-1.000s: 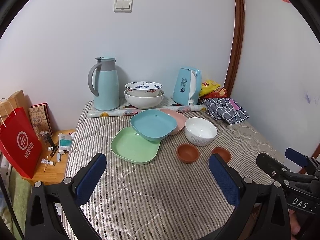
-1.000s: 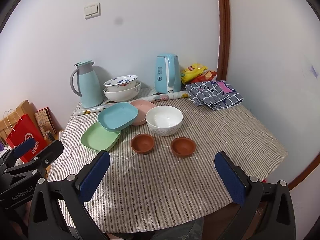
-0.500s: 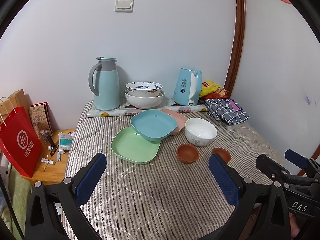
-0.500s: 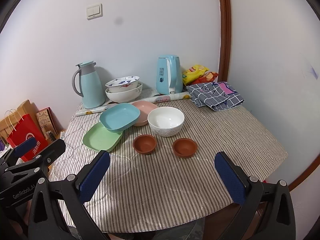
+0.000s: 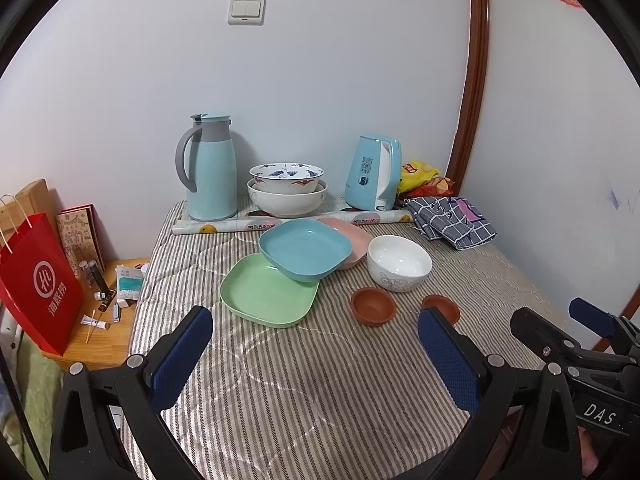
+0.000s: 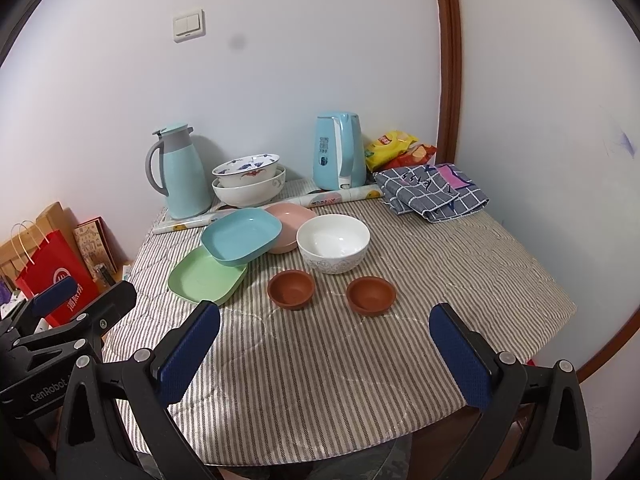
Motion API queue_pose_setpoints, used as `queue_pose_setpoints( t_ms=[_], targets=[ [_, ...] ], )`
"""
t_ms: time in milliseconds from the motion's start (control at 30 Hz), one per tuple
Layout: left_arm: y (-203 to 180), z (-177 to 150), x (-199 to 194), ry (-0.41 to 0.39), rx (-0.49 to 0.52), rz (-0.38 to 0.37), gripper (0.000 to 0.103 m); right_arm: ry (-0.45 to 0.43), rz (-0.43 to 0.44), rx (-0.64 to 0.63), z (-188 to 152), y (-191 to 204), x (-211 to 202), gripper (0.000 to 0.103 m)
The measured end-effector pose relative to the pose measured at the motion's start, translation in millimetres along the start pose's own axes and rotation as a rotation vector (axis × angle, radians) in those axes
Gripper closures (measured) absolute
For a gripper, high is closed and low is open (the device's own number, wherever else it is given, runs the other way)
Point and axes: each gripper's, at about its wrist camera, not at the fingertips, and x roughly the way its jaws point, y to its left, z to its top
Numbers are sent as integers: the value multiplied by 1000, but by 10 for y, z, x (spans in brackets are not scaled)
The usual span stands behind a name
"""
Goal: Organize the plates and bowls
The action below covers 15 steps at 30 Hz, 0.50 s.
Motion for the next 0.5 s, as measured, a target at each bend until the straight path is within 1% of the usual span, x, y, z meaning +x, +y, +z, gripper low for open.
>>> queue_pose_setpoints(
  t_ms=[500],
  targets=[
    [13,10,-23,-1,-2,3,0,-9,2,0,5,7,-50,0]
  ],
)
